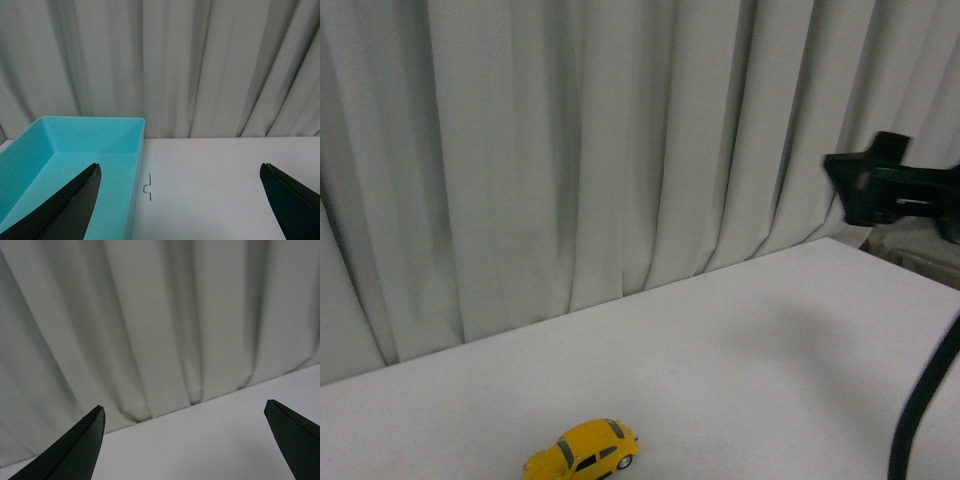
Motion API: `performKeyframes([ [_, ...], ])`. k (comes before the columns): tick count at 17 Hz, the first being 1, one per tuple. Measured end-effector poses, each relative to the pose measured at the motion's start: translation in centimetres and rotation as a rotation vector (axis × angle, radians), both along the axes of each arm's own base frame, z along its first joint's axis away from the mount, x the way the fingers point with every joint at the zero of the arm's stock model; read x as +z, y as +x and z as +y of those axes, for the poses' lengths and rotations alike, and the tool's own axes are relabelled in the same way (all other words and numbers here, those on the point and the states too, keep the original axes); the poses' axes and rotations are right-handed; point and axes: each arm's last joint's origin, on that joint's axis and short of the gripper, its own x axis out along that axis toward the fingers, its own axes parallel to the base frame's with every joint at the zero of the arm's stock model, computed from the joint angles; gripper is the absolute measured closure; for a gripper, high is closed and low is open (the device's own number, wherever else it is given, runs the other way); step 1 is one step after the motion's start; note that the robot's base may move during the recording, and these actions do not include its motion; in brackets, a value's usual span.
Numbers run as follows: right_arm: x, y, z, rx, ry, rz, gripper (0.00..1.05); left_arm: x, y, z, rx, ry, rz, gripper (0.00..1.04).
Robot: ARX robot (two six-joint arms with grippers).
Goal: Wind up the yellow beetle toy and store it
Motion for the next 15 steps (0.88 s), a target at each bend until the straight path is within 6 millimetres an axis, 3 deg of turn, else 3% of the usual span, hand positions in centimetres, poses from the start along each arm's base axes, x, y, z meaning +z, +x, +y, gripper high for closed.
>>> performKeyframes([
  [1,0.0,1.9,0.1,0.051,-0.012,0.004,0.07,0.0,0.0,0.0,0.000,0.000,0.000,0.07],
  [3,-0.7,8.2,0.9,0.234,-0.052,0.057,0.07,0.0,0.0,0.0,0.000,0.000,0.000,0.07],
  [4,-0.8,10.4,1.5,0.323,-0.074,0.078,0.07,0.0,0.0,0.0,0.000,0.000,0.000,0.07],
  [6,-0.6,12.2,2.2,0.416,-0.108,0.074,0.07,0.0,0.0,0.0,0.000,0.000,0.000,0.07],
  [8,0.5,15.1,4.1,0.679,-0.219,0.084,0.07,0.0,0.0,0.0,0.000,0.000,0.000,0.07],
  [10,0.8,16.1,5.5,0.915,-0.323,0.126,0.07,0.0,0.0,0.0,0.000,0.000,0.000,0.07],
  [15,-4.0,14.7,6.9,1.289,-0.529,0.342,0.07,0.0,0.0,0.0,0.000,0.000,0.000,0.07],
])
